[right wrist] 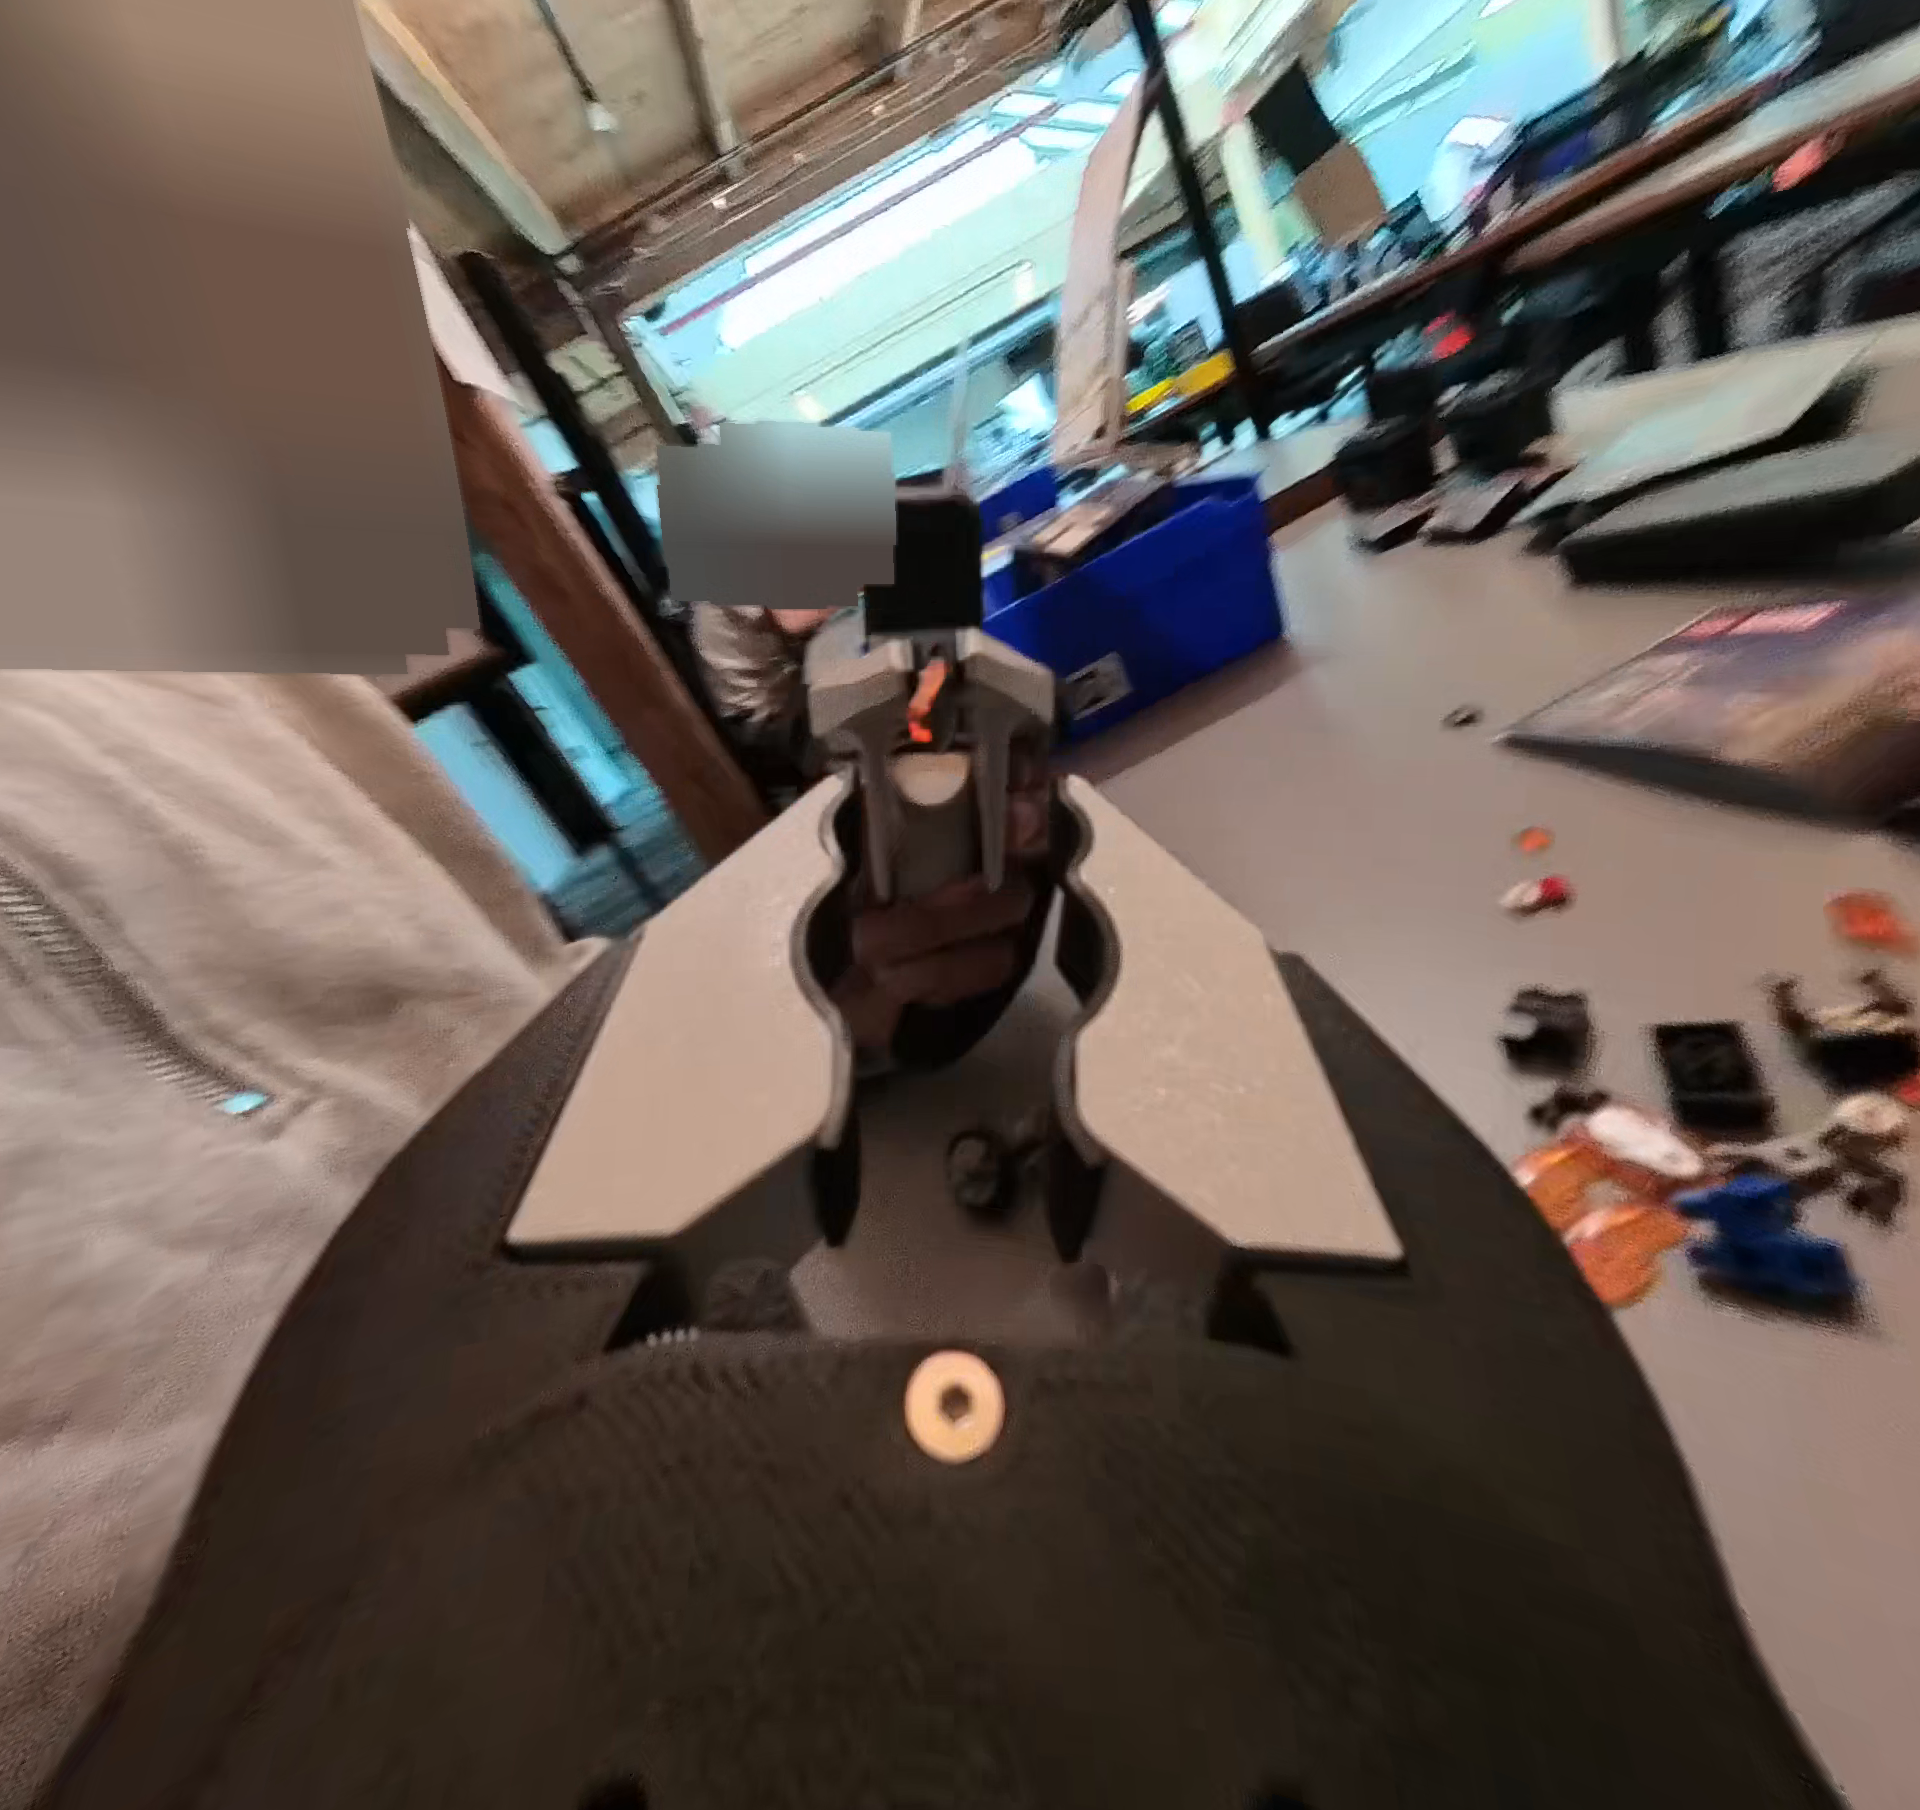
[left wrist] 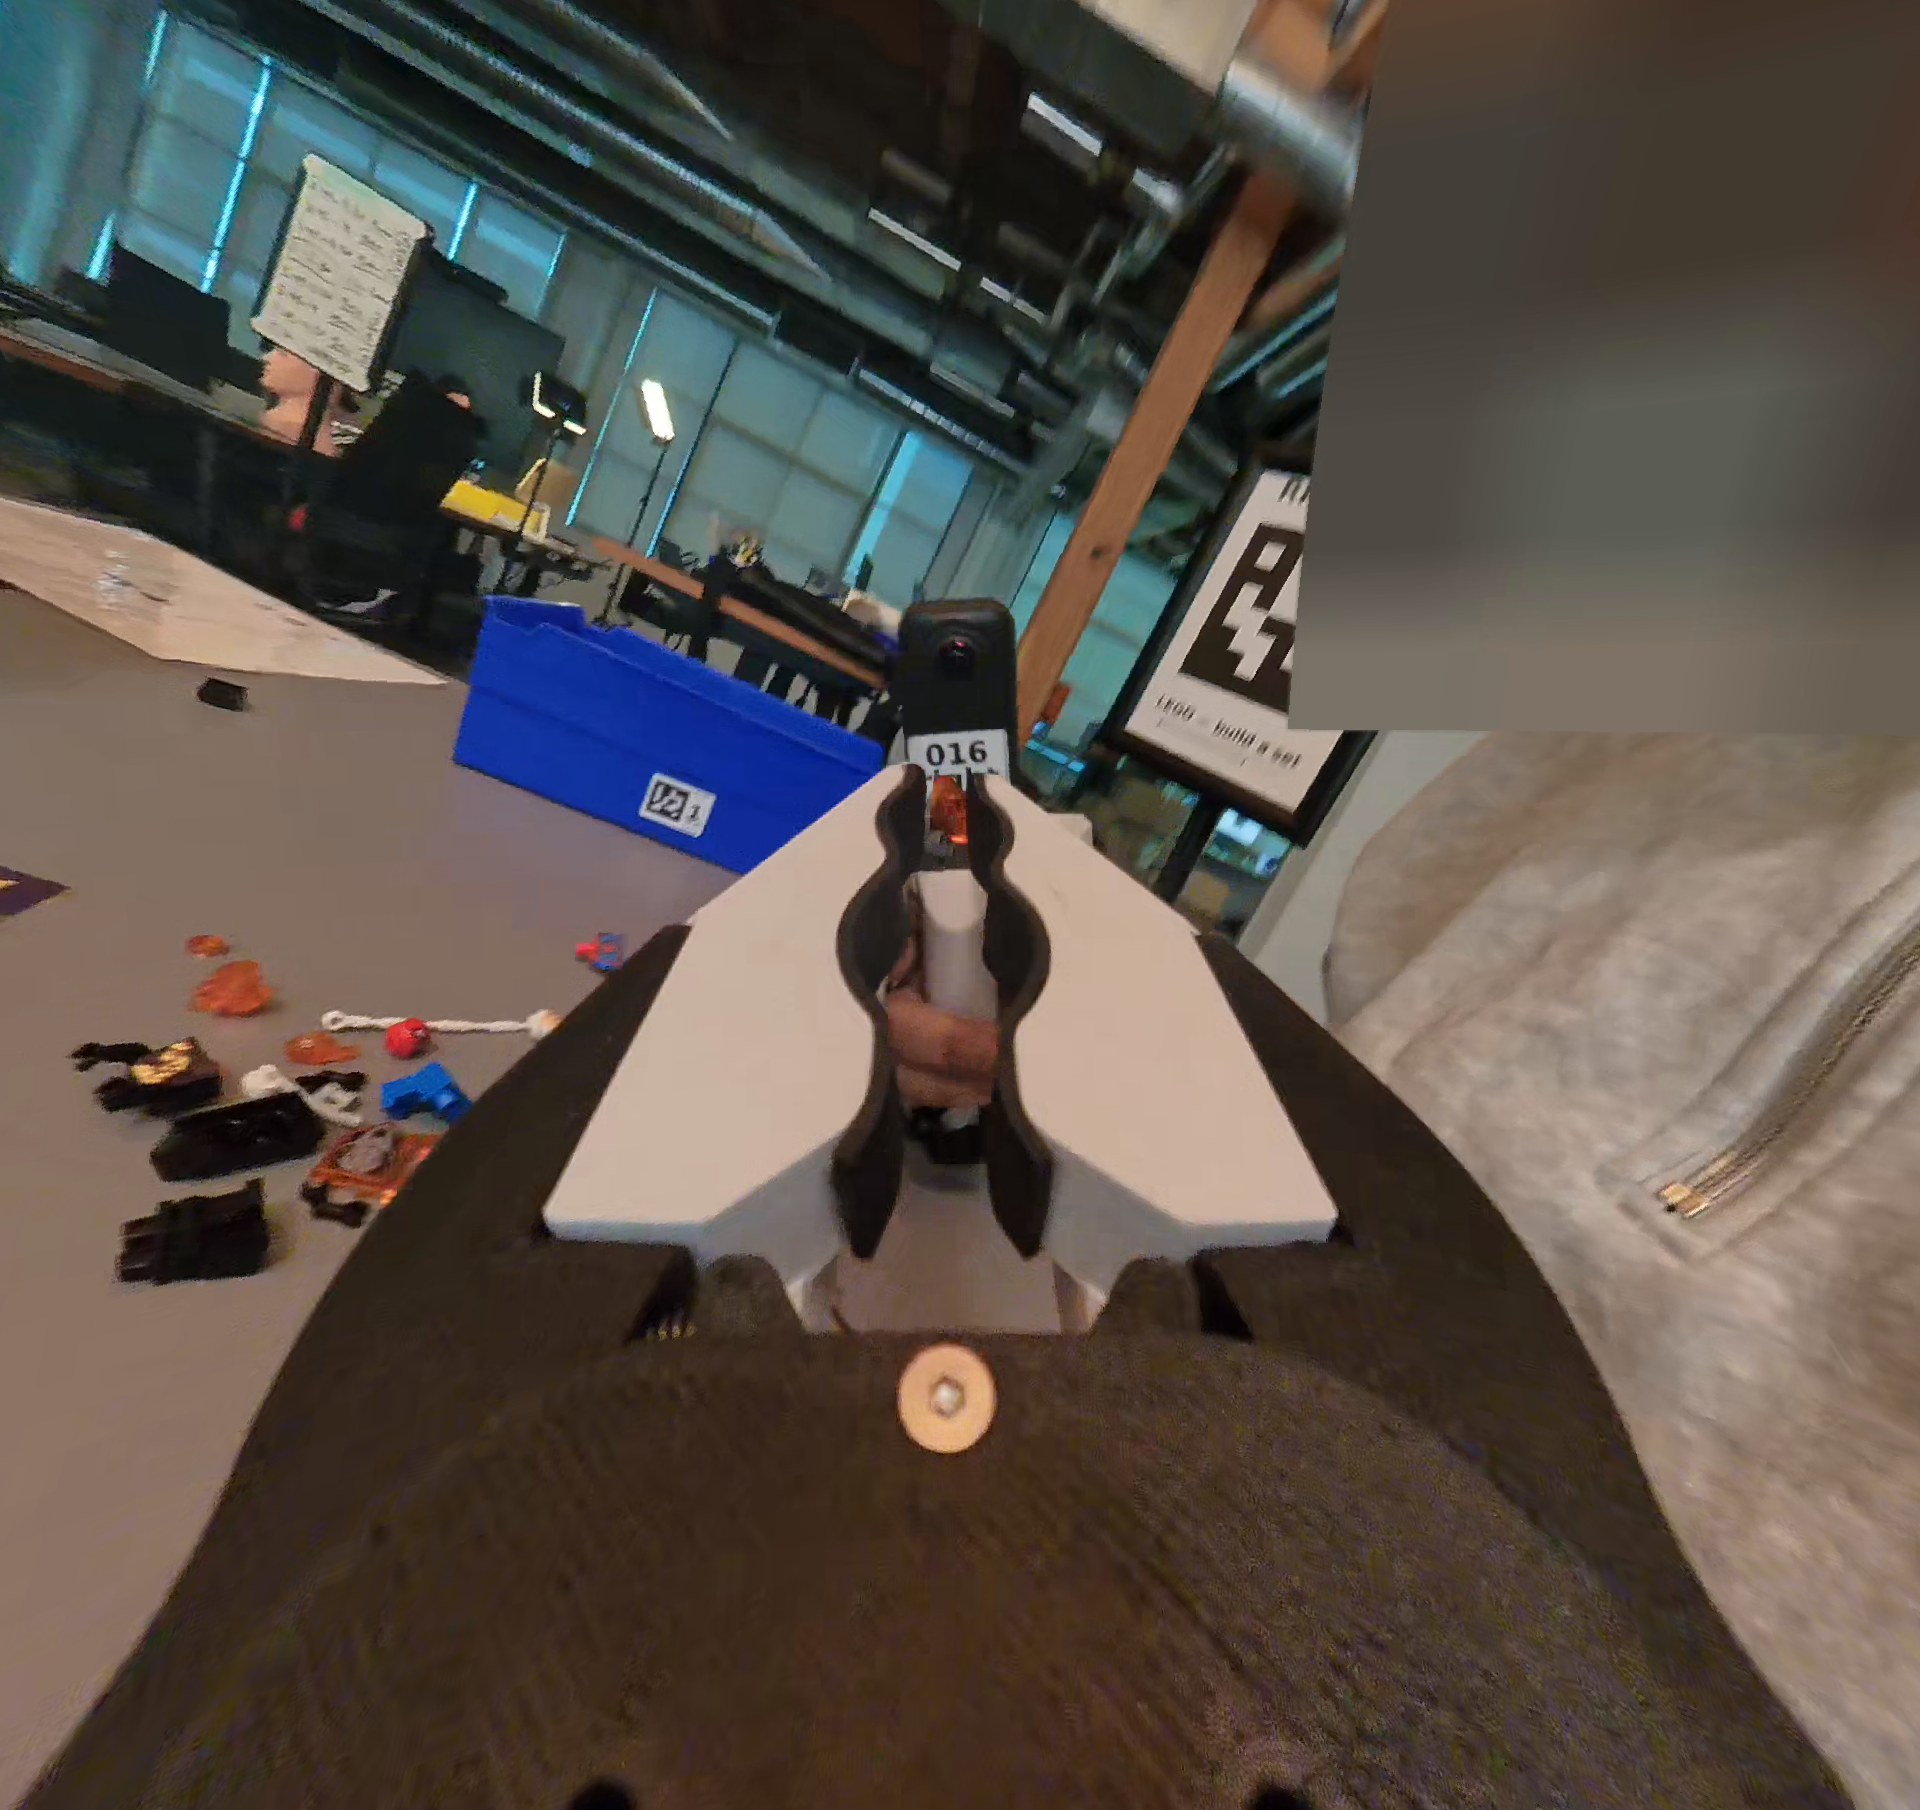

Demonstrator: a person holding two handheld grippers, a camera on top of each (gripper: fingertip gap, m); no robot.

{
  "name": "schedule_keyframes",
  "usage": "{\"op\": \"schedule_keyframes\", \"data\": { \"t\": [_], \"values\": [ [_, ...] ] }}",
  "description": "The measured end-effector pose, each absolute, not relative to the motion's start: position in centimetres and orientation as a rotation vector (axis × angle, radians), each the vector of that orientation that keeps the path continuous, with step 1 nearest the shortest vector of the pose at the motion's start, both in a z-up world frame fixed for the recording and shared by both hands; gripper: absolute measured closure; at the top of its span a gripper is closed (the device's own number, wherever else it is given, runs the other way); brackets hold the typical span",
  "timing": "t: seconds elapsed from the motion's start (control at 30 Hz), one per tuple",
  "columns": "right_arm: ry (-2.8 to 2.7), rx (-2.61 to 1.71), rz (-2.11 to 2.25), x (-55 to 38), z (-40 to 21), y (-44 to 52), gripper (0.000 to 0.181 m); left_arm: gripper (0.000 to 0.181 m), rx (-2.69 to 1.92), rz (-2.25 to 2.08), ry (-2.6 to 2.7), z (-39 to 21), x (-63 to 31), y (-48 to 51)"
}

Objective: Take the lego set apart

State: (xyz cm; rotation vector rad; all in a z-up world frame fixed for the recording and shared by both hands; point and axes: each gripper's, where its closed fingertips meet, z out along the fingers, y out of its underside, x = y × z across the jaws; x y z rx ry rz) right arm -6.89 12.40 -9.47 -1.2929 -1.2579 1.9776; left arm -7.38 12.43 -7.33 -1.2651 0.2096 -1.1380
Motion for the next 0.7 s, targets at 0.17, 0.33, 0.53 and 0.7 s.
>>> {"op": "schedule_keyframes", "data": {
  "t": [0.17, 0.33, 0.53, 0.7],
  "values": [
    [-1.219, -1.217, 1.740, -8.5, -8.6, 12.5, 0.160, 0.177, -1.226, -1.230, 0.045, -7.9, -7.6, 13.1],
    [-1.236, -1.283, 1.676, -9.2, -9.6, 12.7, 0.165, 0.177, -1.172, -1.233, -0.076, -8.2, -8.7, 13.2],
    [-1.169, -1.320, 1.830, -9.1, -9.7, 12.8, 0.180, 0.177, -1.201, -1.178, -0.056, -8.3, -8.6, 13.3],
    [-1.212, -1.290, 1.765, -8.7, -9.6, 12.9, 0.179, 0.176, -1.236, -1.165, -0.012, -8.3, -8.3, 13.3]
  ]
}}
